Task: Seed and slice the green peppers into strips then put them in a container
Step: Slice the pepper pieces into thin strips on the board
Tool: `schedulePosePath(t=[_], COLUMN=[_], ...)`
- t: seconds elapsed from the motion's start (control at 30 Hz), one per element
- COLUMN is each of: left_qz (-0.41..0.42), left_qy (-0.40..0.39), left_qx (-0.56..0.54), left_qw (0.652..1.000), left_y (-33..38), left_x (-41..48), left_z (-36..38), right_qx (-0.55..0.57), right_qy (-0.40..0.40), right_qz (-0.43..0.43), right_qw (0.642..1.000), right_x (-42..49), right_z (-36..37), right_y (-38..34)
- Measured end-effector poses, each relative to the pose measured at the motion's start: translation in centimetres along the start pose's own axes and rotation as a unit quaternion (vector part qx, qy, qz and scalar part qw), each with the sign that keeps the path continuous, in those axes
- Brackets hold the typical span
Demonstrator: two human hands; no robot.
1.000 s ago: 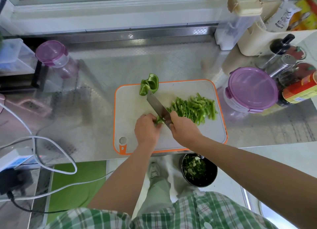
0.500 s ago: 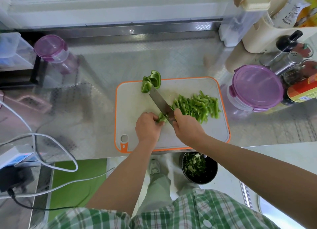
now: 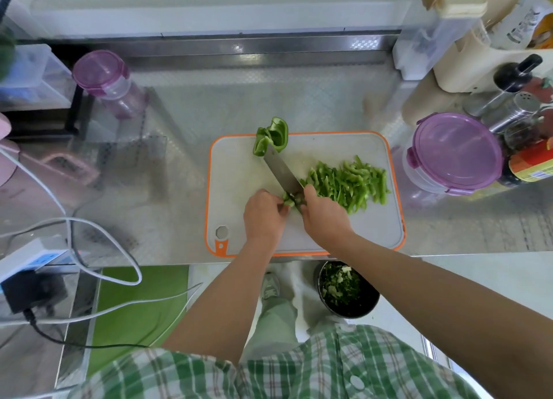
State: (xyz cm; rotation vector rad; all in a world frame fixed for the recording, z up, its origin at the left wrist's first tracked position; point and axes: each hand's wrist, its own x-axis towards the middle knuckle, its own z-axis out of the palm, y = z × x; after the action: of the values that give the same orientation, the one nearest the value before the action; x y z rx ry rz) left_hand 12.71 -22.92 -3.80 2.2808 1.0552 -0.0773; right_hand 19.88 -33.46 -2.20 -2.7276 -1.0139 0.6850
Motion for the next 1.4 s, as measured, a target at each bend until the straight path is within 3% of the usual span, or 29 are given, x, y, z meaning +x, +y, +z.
schedulePosePath(t=[0.3,0.67,0.97,1.4], left_qz=[0.016,0.022,0.010,0.017], left_qy=[0.016,0.012,-0.001,-0.013], left_qx=[-0.001,-0.073,-0.081,-0.078], left_qw=[1.000,0.997,0.997,0.997], left_y=[-0.3,-1.0,-0.9,-0.9], left_x=[0.2,0.6,0.8,1.0], left_z=[0.2,0.4,0.1,-0.1], right_qx=[0.054,-0.018,0.048,0.015], right_qy=[0.029,-0.003,0.023,0.013], right_qz=[-0.026,-0.018,-0.013,-0.012], right_qw=[0.998,1.000,0.998,1.000], right_x=[-0.9,-1.0,-0.9,-1.0], right_z=[-1.3,-1.6,-0.5,-1.1], right_y=[-0.1,-0.8,-0.5,-1.1])
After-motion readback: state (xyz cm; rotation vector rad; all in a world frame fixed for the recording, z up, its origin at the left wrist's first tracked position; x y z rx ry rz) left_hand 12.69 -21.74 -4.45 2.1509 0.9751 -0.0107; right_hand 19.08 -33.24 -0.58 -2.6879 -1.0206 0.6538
